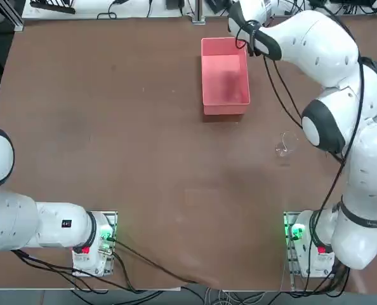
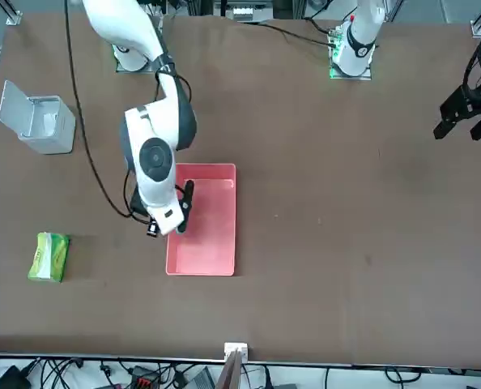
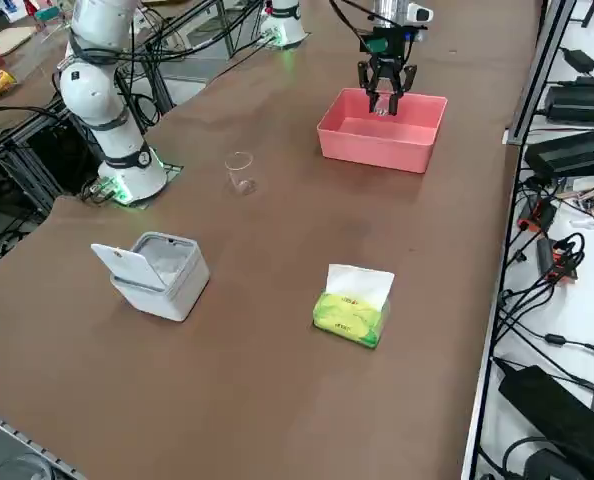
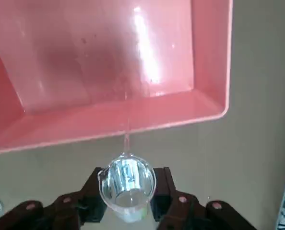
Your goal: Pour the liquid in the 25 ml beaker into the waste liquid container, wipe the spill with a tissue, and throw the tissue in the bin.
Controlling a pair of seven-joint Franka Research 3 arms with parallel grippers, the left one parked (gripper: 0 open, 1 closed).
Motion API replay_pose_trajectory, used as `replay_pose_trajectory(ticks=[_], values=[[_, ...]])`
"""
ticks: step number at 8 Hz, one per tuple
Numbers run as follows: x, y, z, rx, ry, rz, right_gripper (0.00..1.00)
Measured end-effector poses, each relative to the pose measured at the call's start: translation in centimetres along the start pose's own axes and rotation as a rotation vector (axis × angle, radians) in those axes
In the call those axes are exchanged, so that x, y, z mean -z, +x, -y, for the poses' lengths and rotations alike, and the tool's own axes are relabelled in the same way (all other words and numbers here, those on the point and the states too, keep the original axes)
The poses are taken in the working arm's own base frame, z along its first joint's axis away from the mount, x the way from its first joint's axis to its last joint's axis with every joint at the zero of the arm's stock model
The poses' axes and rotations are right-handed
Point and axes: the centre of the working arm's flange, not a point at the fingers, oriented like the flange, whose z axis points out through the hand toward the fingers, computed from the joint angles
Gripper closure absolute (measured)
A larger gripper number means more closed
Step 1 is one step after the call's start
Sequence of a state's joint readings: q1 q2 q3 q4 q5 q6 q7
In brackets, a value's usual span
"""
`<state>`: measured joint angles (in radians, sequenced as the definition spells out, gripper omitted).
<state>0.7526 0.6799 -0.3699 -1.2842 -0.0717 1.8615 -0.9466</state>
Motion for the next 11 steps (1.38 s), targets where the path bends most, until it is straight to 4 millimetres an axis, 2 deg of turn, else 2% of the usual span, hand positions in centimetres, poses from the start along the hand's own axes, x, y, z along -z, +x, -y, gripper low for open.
replay_pose_trajectory(ticks=[4,8,11], values=[[-0.5,3.5,1.6,0.024,-0.035,0.039,0.52],[-0.3,4.4,1.8,0.068,-0.102,0.11,0.52],[-1.0,4.5,1.7,0.096,-0.139,0.173,0.52]])
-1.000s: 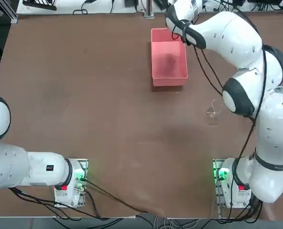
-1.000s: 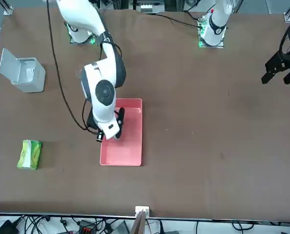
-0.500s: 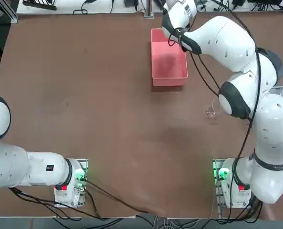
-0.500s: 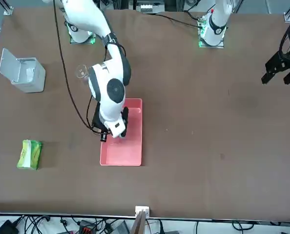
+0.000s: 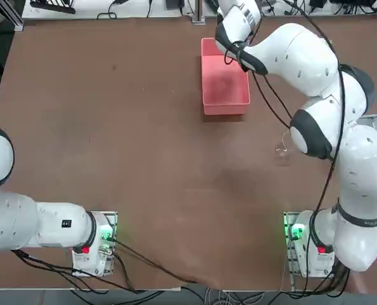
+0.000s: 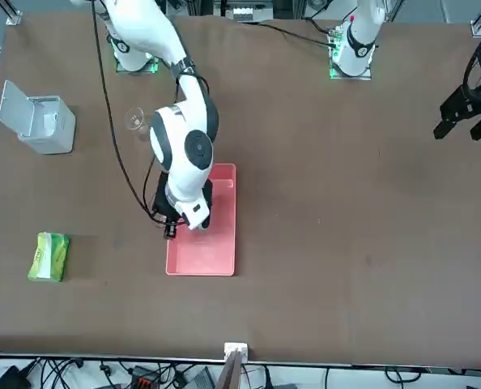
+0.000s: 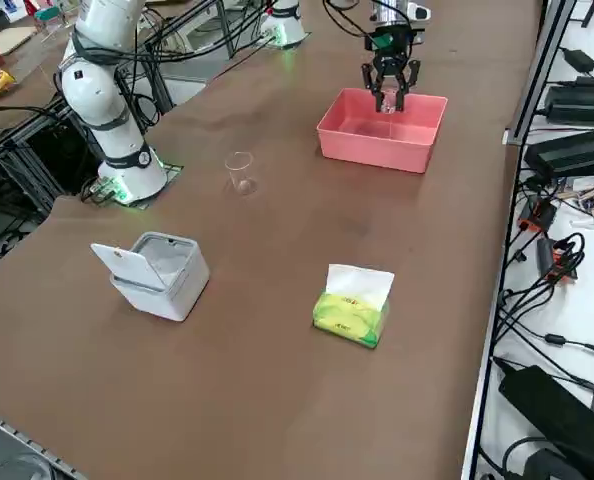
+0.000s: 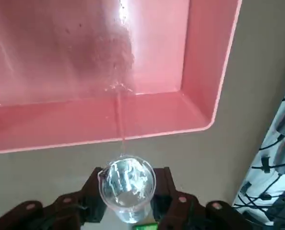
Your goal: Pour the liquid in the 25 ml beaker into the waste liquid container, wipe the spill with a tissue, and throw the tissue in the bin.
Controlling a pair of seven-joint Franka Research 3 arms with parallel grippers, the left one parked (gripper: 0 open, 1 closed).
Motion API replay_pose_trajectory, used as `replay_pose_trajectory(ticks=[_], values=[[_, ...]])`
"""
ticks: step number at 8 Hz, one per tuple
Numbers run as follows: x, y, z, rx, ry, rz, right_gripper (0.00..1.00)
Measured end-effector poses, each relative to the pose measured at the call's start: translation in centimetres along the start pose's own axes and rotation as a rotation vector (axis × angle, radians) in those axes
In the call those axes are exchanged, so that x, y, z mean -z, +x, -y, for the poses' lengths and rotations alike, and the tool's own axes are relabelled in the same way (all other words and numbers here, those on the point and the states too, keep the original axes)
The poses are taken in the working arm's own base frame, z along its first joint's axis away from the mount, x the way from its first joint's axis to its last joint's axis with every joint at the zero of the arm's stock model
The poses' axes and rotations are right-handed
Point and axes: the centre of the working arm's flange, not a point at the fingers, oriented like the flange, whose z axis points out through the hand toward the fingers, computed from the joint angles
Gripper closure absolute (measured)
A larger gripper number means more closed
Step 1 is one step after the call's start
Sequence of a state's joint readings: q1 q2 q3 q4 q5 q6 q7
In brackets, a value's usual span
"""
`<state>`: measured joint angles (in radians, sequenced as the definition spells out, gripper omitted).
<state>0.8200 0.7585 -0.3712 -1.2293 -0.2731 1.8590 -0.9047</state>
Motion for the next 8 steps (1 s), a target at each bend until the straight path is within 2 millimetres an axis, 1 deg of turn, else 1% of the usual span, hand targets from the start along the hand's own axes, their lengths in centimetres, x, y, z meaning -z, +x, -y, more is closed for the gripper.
replay_pose_trajectory(ticks=[5,6,8], values=[[-0.1,0.8,-0.1,0.038,-0.057,0.064,0.52],[-0.1,1.2,-0.2,0.047,-0.076,0.081,0.52],[-0.2,2.6,-0.2,0.079,-0.128,0.126,0.52]])
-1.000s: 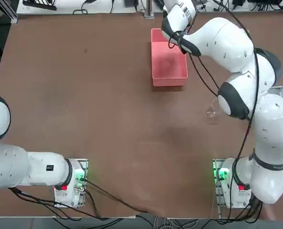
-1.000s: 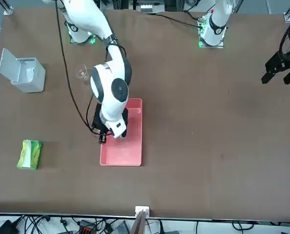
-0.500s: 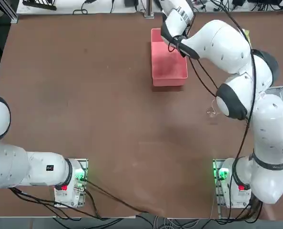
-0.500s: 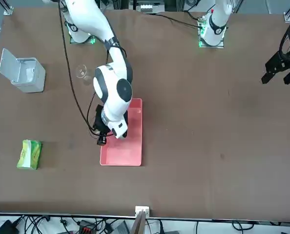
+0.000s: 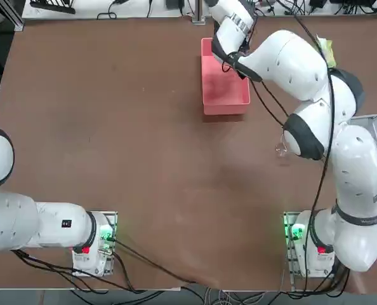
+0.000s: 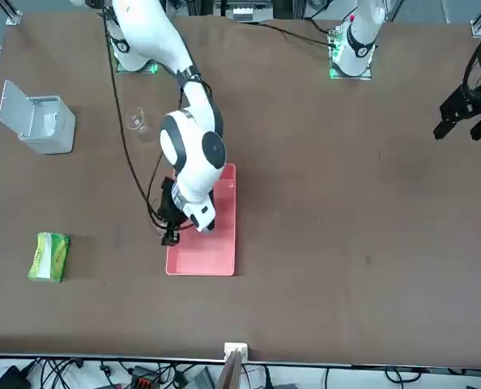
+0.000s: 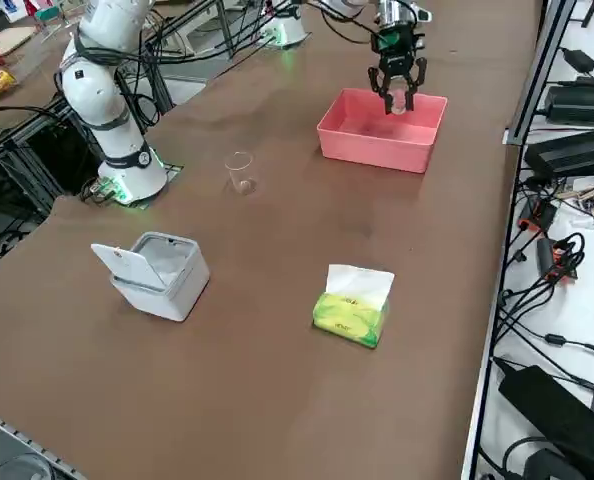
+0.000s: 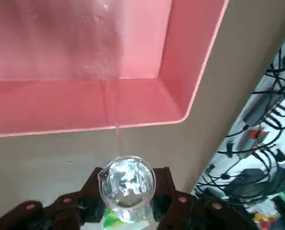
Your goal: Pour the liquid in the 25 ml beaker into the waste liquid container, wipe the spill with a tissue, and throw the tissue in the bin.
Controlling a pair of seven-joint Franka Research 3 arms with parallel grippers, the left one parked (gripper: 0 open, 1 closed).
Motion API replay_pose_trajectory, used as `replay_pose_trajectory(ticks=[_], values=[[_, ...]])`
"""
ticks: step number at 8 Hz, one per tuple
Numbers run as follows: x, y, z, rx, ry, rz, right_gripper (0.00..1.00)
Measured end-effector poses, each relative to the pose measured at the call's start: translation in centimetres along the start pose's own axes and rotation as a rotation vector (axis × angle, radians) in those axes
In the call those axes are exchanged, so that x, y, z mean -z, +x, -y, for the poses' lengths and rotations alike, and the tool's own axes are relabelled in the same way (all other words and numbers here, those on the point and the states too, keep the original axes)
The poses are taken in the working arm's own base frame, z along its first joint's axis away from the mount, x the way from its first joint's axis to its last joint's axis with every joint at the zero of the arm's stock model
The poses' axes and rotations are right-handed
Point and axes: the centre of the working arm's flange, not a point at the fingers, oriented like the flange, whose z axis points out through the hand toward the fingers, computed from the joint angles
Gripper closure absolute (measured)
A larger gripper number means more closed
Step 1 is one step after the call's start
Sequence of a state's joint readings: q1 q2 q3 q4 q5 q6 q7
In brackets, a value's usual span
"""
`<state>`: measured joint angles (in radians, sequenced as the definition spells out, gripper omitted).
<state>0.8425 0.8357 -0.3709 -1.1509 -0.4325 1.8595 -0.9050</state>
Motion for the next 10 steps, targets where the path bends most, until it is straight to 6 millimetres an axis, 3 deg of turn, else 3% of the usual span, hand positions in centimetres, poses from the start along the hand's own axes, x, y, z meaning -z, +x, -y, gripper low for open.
replay_pose_trajectory(ticks=[4,10], values=[[0.1,3.0,0.4,0.057,-0.077,0.067,0.52],[1.0,5.7,1.4,0.157,-0.212,0.2,0.52]])
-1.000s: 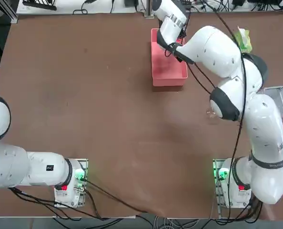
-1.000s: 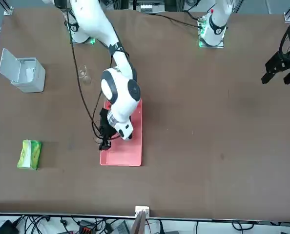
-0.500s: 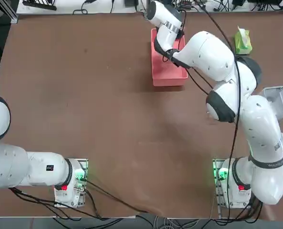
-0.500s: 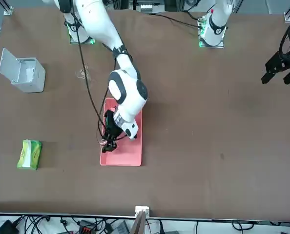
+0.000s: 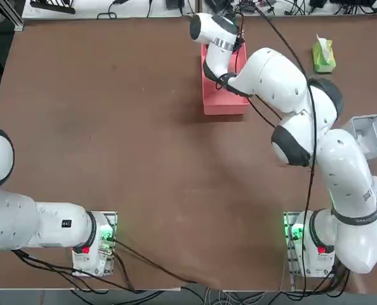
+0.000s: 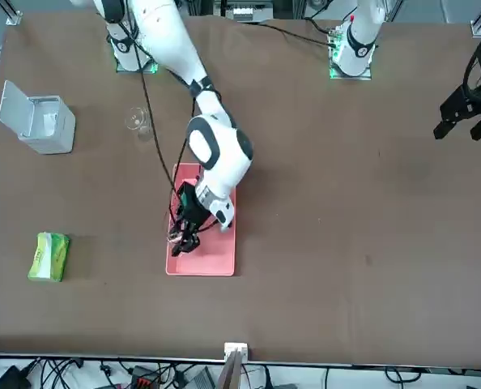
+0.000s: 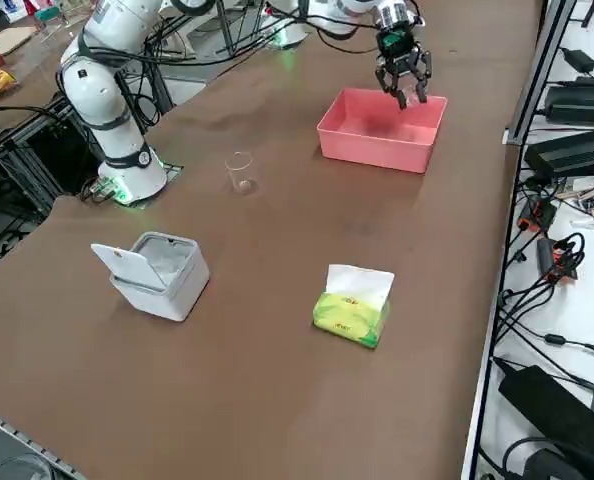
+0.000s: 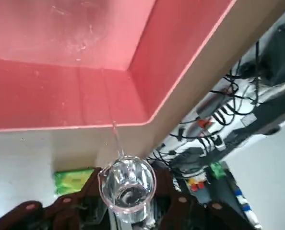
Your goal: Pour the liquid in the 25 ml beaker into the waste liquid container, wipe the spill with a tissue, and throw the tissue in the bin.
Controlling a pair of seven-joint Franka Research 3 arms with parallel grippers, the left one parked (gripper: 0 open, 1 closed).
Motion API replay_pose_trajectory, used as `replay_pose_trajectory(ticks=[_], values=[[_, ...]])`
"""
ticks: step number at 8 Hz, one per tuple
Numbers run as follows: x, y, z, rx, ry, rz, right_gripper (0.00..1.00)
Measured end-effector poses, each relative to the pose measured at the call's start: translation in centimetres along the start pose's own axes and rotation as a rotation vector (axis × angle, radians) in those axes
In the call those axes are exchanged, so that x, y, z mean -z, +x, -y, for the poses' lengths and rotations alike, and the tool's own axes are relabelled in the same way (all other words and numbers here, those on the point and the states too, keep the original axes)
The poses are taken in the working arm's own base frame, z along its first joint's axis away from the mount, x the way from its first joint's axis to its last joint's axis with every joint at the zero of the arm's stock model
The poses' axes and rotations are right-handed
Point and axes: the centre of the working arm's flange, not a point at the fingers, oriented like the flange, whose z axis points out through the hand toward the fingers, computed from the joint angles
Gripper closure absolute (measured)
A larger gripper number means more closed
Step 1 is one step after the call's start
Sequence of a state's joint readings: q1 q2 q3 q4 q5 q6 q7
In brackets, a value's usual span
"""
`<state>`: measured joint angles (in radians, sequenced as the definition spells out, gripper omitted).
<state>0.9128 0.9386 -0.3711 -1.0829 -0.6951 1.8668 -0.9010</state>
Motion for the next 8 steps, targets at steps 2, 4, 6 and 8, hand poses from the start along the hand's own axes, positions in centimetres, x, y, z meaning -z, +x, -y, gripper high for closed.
replay_pose_trajectory(ticks=[2,4,6,8], values=[[0.29,0.79,0.27,0.016,-0.014,0.013,0.52],[0.18,0.92,0.29,0.019,-0.022,0.023,0.52],[0.3,0.83,0.18,0.019,-0.03,0.029,0.52],[0.45,0.78,0.09,0.018,-0.033,0.028,0.52]])
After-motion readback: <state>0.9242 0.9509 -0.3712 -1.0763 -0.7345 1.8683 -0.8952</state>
